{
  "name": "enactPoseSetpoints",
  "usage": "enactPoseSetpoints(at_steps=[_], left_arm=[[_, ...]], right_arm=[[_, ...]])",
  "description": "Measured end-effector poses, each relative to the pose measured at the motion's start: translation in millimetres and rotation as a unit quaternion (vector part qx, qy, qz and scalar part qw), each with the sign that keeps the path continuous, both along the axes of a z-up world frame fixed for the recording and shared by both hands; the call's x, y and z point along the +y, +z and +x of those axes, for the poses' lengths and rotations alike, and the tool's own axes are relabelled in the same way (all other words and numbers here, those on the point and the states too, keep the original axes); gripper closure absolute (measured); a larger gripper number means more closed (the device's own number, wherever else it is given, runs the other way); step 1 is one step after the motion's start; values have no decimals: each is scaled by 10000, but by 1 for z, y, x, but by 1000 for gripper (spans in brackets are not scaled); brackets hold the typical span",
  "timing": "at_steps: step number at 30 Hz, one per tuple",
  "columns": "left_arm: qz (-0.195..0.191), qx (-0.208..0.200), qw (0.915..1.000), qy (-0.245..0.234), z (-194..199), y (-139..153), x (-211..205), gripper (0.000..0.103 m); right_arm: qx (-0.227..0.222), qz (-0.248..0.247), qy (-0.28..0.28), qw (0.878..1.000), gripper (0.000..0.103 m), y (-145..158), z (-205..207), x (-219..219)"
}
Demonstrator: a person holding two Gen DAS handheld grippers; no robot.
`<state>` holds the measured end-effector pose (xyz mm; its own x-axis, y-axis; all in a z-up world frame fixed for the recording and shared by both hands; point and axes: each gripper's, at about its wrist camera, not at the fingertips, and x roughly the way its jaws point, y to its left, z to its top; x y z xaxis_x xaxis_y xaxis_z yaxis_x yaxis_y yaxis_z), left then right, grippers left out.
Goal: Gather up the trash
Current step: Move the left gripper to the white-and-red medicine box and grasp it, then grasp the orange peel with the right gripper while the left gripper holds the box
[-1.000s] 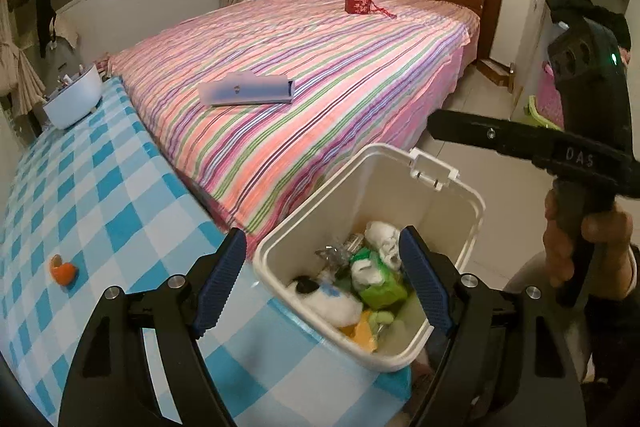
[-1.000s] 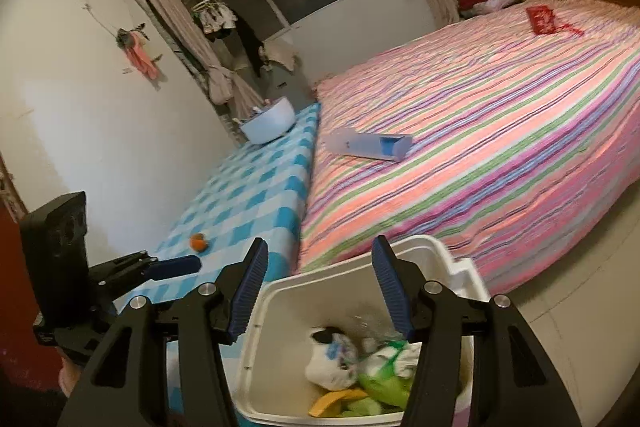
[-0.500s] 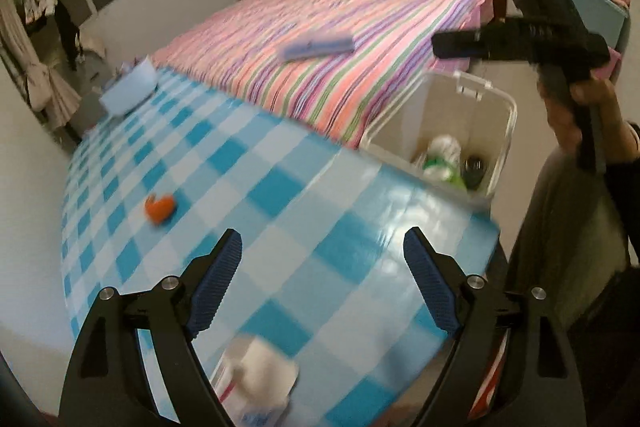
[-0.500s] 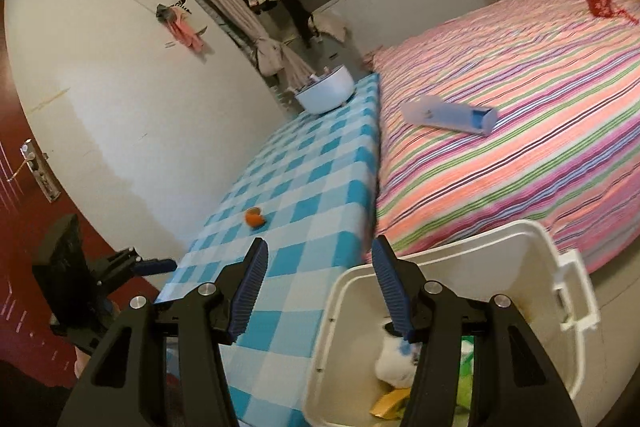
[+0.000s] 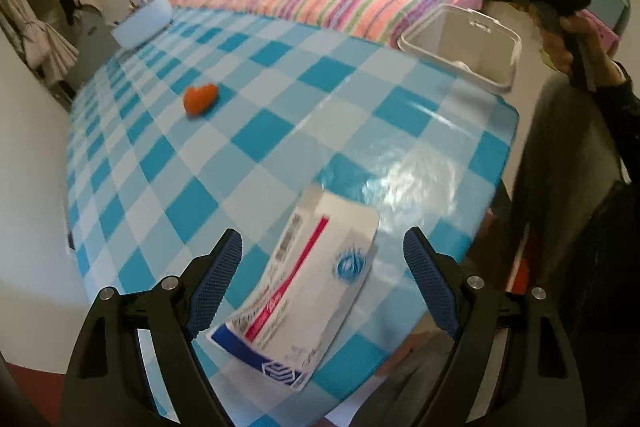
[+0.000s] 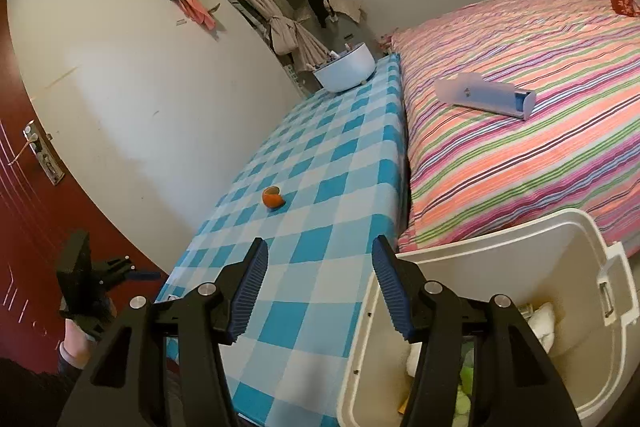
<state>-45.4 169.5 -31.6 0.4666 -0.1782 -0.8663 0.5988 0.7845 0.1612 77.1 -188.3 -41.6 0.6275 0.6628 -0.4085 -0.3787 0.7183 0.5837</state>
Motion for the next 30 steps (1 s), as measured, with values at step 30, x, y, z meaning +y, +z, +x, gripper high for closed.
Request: enactPoseSetpoints(at_steps=[30], left_arm=[[-492, 296, 9849, 1634, 73, -36, 25, 53]], right_arm=[[192, 202, 397, 9988, 50, -5, 13, 35]])
